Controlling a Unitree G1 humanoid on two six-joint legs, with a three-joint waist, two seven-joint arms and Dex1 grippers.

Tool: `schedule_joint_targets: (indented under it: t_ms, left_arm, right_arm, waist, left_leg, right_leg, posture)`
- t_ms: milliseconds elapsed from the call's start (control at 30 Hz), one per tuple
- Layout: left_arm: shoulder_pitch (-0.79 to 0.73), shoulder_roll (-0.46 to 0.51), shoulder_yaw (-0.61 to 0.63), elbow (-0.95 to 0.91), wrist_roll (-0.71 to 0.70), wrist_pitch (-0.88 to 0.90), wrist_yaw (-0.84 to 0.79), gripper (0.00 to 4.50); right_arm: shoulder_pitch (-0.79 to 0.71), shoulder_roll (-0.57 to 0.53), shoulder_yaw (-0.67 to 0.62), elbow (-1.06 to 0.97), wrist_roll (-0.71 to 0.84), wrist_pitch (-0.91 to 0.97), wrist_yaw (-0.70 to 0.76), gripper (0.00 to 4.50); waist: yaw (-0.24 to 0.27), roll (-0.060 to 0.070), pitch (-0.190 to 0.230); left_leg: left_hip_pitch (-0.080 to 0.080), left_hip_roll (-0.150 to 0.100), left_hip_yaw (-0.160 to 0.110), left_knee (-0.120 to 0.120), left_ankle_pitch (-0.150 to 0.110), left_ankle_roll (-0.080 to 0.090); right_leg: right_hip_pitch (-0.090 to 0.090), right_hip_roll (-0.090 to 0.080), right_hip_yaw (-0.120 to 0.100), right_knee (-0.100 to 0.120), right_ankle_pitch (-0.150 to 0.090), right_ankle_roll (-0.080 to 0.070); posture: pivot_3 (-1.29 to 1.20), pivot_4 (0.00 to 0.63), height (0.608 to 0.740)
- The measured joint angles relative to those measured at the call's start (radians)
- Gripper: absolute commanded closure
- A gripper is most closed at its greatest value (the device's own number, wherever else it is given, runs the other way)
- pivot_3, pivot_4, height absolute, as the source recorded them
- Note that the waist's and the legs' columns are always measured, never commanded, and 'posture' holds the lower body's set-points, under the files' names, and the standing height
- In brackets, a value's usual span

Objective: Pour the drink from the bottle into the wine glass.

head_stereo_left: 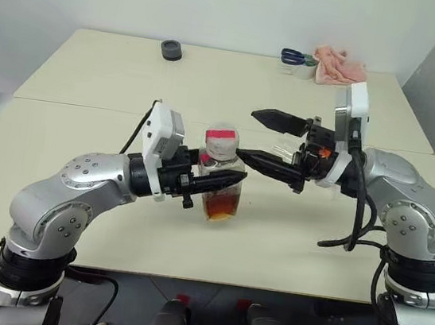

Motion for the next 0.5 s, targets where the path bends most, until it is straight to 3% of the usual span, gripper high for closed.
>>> schedule_joint_targets:
  t_ms: [200,500]
  left_arm:
    - [0.0,0.001,0.0,0.0,0.001,0.0,-0.001,2.68]
    - [0.0,0.001,0.0,0.0,0.004,-0.001,-0.002,2.68]
  right_arm:
    - [-0.001,-0.001,0.007,-0.019,0.058,0.039,0.02,0.02]
    - [-0.05,0.084,0.072,0.009,0.012,0.003,0.01,0.02]
  waist:
    - [0.0,0.0,0.0]
    - [0.0,0.0,0.0]
  left_leg:
    - [0.0,0.0,0.0,0.0,0.0,0.0]
    - [0.0,0.0,0.0,0.0,0.0,0.0]
  right_leg:
    - [0.0,0.0,0.0,0.0,0.0,0.0]
    - [0.0,0.0,0.0,0.0,0.0,0.0]
  posture:
    - [0.0,0.15,0.74]
    - [0.0,0.15,0.74]
